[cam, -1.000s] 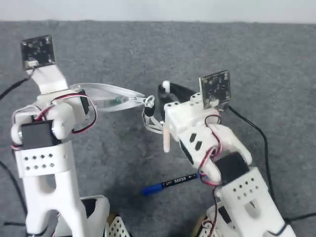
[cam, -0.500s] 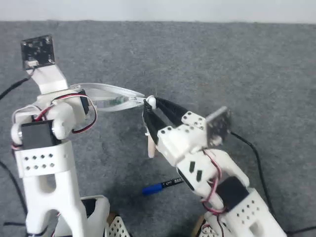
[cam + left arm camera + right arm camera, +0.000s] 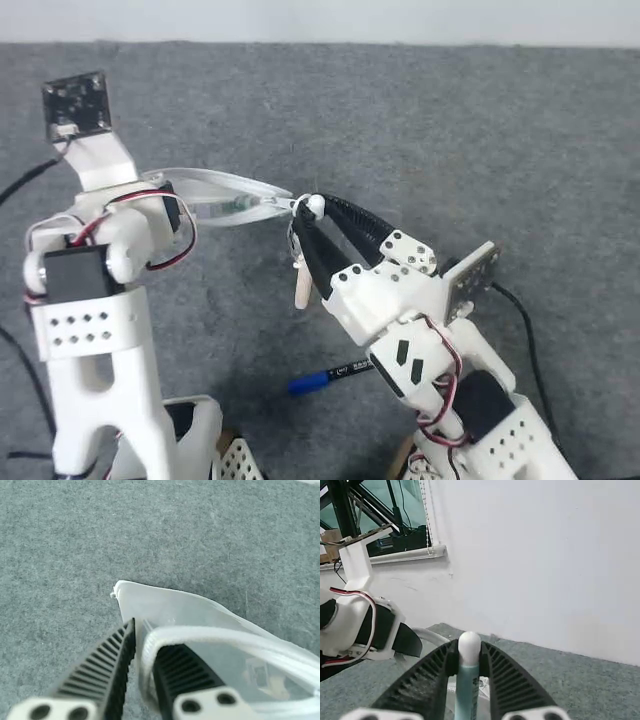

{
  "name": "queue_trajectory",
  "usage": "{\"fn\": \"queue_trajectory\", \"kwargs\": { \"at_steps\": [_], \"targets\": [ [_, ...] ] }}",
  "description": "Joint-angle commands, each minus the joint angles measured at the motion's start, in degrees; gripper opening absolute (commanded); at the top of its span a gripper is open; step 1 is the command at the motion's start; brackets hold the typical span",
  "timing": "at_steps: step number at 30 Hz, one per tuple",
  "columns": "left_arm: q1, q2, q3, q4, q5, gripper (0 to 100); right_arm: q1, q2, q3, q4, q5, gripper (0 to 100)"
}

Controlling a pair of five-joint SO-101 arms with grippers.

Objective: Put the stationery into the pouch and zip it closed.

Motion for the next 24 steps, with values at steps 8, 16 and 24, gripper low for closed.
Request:
{"fn": "queue_trajectory", "kwargs": {
  "at_steps": [8,16,24],
  "targets": [
    [0.0,0.26,0.31,-1.67,-0.53,1,-1.36,-1.98,-0.97,-2.07,-0.09,0.6],
    [0.0,0.26,0.31,-1.67,-0.53,1,-5.85,-2.07,-1.05,-3.91,-0.09,0.6],
    [0.0,0.26,0.31,-1.58,-0.53,1,-5.93,-1.98,-1.05,-11.38,-0.09,0.6]
  ]
}}
